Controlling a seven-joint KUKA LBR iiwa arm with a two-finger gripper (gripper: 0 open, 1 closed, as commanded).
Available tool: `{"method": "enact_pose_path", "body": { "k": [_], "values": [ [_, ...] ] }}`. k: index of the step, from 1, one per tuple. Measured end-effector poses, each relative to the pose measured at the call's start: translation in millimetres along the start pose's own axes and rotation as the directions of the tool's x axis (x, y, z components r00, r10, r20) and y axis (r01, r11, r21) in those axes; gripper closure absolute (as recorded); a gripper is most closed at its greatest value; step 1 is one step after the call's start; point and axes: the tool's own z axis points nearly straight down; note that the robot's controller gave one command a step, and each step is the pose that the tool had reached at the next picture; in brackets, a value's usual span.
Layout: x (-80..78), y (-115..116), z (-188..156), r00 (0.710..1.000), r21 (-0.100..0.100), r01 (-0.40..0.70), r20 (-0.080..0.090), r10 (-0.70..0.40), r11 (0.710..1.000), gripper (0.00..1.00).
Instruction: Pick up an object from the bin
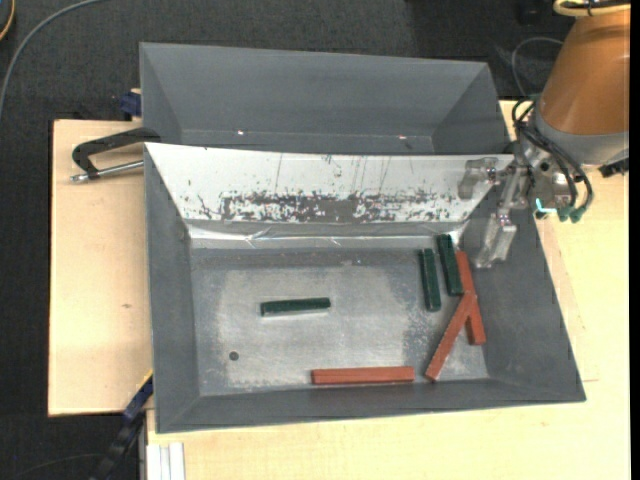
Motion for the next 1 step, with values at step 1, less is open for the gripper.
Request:
{"method": "enact_pose_path", "body": {
  "k": [1],
  "values": [
    [39.0, -13.8, 130.2, 0.927, -0.001, 0.374, 0.0, -0.374, 0.927, 0.0]
  ]
}}
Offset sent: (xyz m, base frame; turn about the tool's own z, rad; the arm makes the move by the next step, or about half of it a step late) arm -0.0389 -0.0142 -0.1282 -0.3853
